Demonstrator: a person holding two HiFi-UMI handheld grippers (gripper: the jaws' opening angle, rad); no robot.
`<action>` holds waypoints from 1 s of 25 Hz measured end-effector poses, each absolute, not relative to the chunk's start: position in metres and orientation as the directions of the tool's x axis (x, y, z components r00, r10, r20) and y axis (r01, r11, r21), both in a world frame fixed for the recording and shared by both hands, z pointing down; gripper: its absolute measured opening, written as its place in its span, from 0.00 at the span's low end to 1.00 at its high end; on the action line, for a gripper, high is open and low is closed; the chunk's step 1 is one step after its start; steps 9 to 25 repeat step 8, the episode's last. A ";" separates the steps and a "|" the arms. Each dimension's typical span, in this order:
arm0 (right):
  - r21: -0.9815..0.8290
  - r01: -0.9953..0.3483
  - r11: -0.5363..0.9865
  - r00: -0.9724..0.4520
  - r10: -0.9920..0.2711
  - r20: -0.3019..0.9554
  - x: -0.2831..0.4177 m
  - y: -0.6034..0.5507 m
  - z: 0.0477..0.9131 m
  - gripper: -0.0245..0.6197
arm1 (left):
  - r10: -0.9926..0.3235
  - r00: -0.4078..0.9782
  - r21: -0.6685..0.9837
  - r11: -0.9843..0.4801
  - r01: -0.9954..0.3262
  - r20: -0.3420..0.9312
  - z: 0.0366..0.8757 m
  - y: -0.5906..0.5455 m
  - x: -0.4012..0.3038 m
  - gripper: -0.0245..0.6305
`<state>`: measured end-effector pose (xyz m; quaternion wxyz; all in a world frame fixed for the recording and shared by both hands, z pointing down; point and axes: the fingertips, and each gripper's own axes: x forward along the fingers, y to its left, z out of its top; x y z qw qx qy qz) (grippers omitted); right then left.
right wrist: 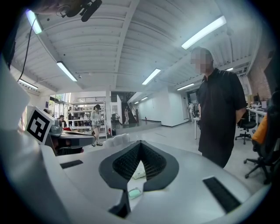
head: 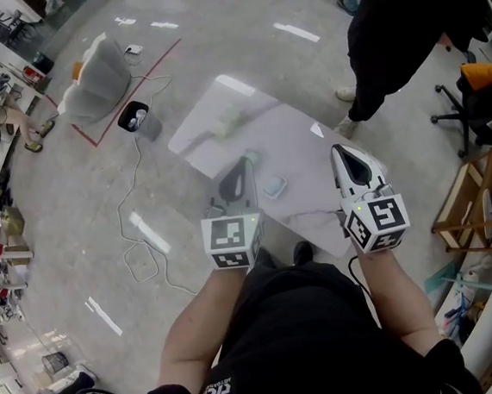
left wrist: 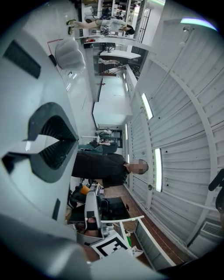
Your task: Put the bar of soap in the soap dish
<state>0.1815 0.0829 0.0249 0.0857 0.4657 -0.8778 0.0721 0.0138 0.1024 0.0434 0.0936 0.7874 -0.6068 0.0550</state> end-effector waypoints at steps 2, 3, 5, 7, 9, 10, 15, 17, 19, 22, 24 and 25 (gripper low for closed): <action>-0.047 -0.832 0.552 -0.548 -0.808 0.217 0.184 0.084 0.024 0.05 | -0.946 0.258 0.079 -0.247 -0.966 0.198 0.041 0.103 0.013 0.05; -0.049 -0.834 0.550 -0.546 -0.809 0.216 0.185 0.085 0.024 0.05 | -0.945 0.259 0.079 -0.248 -0.965 0.197 0.040 0.103 0.014 0.05; -0.052 -0.836 0.546 -0.543 -0.811 0.217 0.188 0.086 0.025 0.05 | -0.944 0.266 0.076 -0.256 -0.964 0.197 0.039 0.104 0.017 0.05; -0.054 -0.838 0.543 -0.540 -0.812 0.220 0.190 0.088 0.026 0.05 | -0.941 0.275 0.074 -0.265 -0.961 0.198 0.039 0.104 0.021 0.05; -0.054 -0.839 0.542 -0.539 -0.813 0.222 0.191 0.089 0.027 0.05 | -0.940 0.279 0.074 -0.269 -0.960 0.199 0.040 0.104 0.022 0.05; -0.054 -0.839 0.542 -0.539 -0.813 0.222 0.191 0.089 0.027 0.05 | -0.940 0.279 0.074 -0.269 -0.960 0.199 0.040 0.104 0.022 0.05; -0.054 -0.839 0.542 -0.539 -0.813 0.222 0.191 0.089 0.027 0.05 | -0.940 0.279 0.074 -0.269 -0.960 0.199 0.040 0.104 0.022 0.05; -0.054 -0.839 0.542 -0.539 -0.813 0.222 0.191 0.089 0.027 0.05 | -0.940 0.279 0.074 -0.269 -0.960 0.199 0.040 0.104 0.022 0.05; -0.054 -0.839 0.542 -0.539 -0.813 0.222 0.191 0.089 0.027 0.05 | -0.940 0.279 0.074 -0.269 -0.960 0.199 0.040 0.104 0.022 0.05; -0.054 -0.839 0.542 -0.539 -0.813 0.222 0.191 0.089 0.027 0.05 | -0.940 0.279 0.074 -0.269 -0.960 0.199 0.040 0.104 0.022 0.05; -0.054 -0.839 0.542 -0.539 -0.813 0.222 0.191 0.089 0.027 0.05 | -0.940 0.279 0.074 -0.269 -0.960 0.199 0.040 0.104 0.022 0.05; -0.054 -0.839 0.542 -0.539 -0.813 0.222 0.191 0.089 0.027 0.05 | -0.940 0.279 0.074 -0.269 -0.960 0.199 0.040 0.104 0.022 0.05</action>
